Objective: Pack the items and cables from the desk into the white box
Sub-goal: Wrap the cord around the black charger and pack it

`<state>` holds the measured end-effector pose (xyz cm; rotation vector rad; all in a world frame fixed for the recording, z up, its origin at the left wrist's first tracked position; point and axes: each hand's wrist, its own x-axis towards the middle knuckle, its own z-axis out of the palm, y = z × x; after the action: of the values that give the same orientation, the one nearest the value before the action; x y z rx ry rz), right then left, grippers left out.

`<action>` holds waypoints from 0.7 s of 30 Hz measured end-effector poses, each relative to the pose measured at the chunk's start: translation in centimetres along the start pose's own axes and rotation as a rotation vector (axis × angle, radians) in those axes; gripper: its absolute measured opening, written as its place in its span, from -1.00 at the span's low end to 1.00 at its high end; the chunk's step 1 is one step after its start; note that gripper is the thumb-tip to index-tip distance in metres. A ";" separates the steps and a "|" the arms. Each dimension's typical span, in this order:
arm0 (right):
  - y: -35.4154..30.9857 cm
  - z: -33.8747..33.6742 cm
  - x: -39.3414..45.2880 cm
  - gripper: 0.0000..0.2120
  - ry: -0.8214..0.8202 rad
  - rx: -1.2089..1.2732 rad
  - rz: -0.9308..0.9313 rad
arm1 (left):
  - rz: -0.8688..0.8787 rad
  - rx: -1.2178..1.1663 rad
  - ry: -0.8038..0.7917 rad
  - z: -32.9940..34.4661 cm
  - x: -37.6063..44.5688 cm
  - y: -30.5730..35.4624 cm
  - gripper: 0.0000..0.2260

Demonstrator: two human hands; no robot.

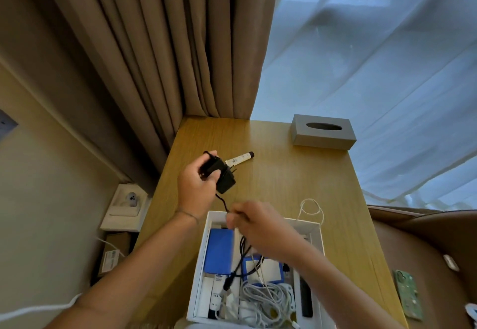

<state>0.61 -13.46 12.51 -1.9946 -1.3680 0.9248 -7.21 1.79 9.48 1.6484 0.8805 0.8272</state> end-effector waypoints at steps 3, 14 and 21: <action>1.4 -4.1 -0.1 -0.78 0.115 0.013 -0.007 | 0.007 0.170 -0.356 -1.7 0.0 -1.0 -0.61; 5.8 0.6 1.4 -0.79 0.101 0.477 0.093 | -0.467 -0.887 -0.573 -1.0 -0.7 1.4 -0.60; 2.5 3.8 0.7 -0.77 -0.022 0.276 0.240 | -0.275 -0.341 -0.104 1.8 -2.5 -1.2 -0.65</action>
<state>-0.79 -13.46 8.09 -1.9633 -0.9642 1.1760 -7.05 -0.96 7.73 1.2300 0.8202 0.6531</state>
